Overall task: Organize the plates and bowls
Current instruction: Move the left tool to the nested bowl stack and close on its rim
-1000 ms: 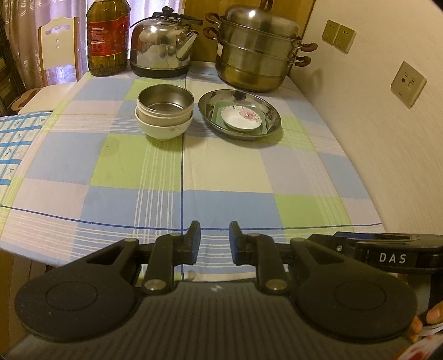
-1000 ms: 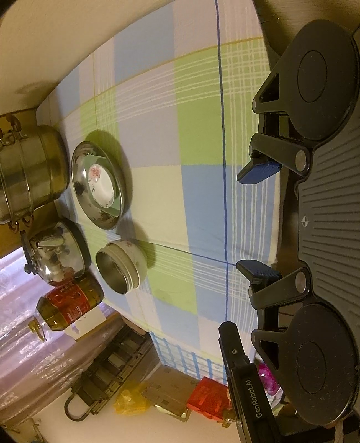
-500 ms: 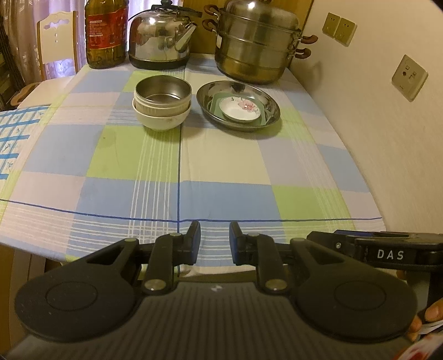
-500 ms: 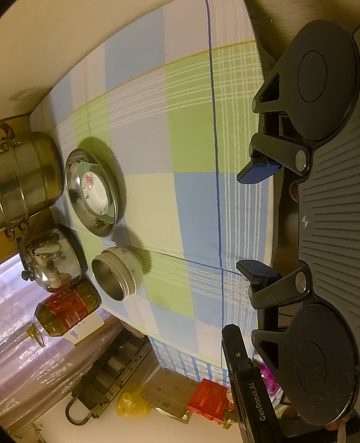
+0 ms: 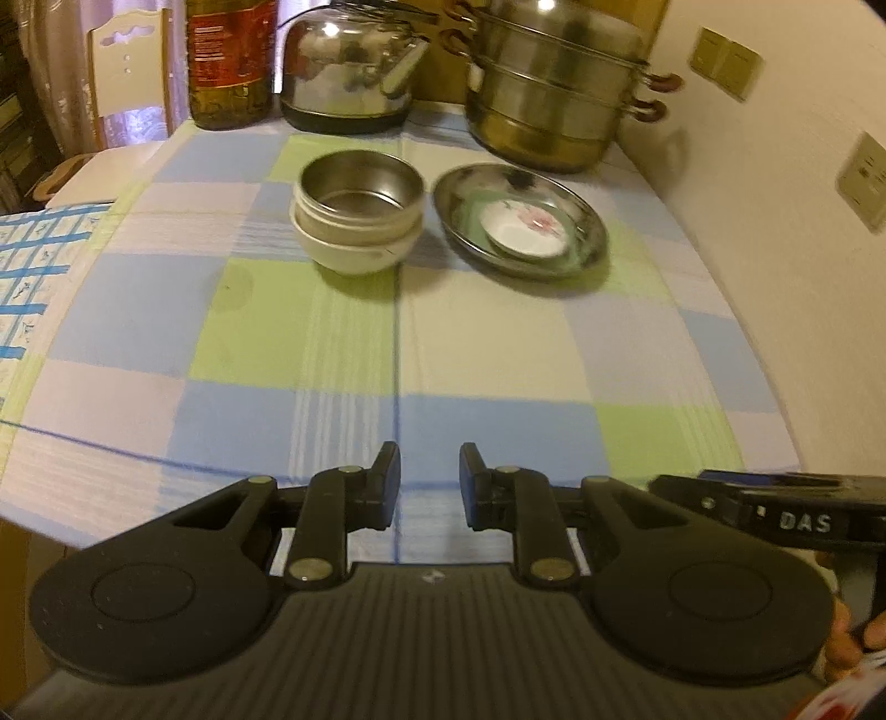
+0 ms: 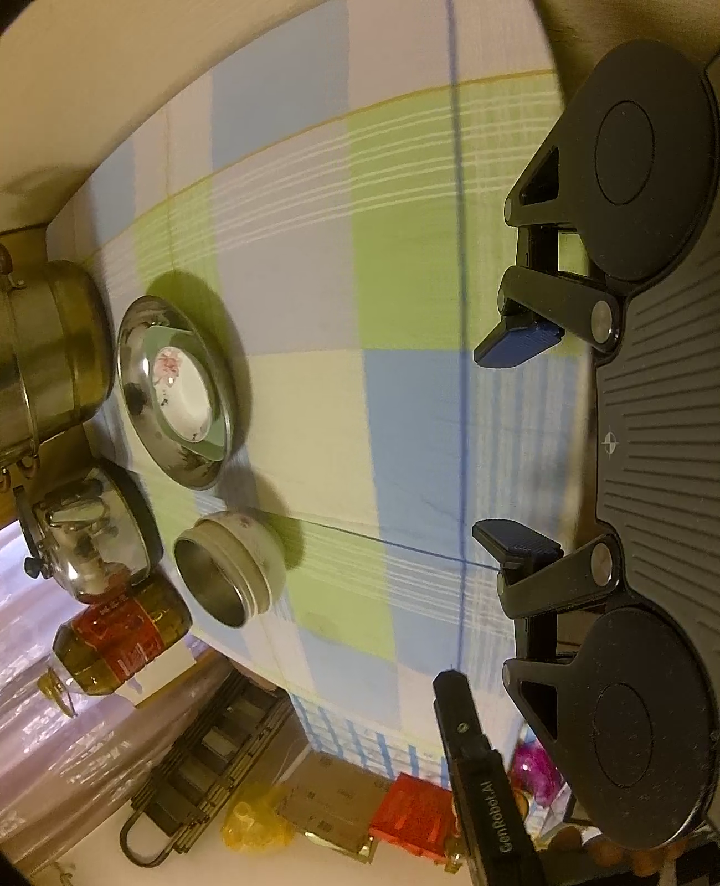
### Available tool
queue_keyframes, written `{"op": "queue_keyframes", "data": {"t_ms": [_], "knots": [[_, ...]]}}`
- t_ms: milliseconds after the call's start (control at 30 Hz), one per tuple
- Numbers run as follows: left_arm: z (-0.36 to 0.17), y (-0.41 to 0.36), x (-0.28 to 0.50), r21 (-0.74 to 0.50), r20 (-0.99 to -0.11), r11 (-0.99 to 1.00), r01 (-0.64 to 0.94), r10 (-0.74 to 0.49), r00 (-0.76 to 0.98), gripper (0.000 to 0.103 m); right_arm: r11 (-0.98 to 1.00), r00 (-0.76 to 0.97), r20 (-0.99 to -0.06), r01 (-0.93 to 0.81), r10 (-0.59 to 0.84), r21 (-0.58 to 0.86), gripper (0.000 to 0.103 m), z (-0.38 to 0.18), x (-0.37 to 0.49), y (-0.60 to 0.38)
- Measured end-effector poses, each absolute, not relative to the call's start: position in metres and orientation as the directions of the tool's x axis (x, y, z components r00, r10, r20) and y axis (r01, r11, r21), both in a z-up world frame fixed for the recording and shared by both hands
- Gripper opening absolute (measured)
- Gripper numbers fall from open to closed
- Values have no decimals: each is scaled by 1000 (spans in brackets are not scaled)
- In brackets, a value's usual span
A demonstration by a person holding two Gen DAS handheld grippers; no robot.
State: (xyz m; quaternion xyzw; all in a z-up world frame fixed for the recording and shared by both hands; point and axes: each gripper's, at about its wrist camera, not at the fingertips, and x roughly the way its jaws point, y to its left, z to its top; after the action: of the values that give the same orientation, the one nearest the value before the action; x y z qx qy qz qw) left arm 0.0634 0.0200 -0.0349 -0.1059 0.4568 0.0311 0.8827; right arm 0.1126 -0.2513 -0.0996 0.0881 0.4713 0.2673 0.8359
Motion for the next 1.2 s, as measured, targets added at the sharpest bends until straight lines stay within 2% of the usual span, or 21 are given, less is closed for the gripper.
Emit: {"op": "queue_keyframes", "data": {"t_ms": [367, 567, 833, 900, 1067, 1200], "knots": [[-40, 91, 141, -181, -781, 954, -238, 7, 625, 26, 833, 465, -699, -400, 543, 381, 61, -90, 193, -198], [-42, 123, 186, -198, -767, 949, -245, 5, 642, 31, 812, 478, -663, -428, 577, 398, 61, -88, 239, -157], [-57, 145, 241, -207, -761, 952, -224, -12, 648, 31, 798, 512, -615, -446, 599, 405, 59, -92, 284, -110], [-62, 148, 250, -204, -761, 955, -216, -16, 648, 31, 795, 514, -610, -453, 603, 404, 44, -94, 292, -102], [-71, 154, 266, -203, -769, 958, -202, -28, 639, 29, 787, 509, -605, -459, 613, 412, 30, -103, 307, -85], [-77, 158, 275, -205, -774, 960, -189, -41, 632, 23, 793, 505, -617, -454, 604, 406, 17, -110, 315, -78]]}}
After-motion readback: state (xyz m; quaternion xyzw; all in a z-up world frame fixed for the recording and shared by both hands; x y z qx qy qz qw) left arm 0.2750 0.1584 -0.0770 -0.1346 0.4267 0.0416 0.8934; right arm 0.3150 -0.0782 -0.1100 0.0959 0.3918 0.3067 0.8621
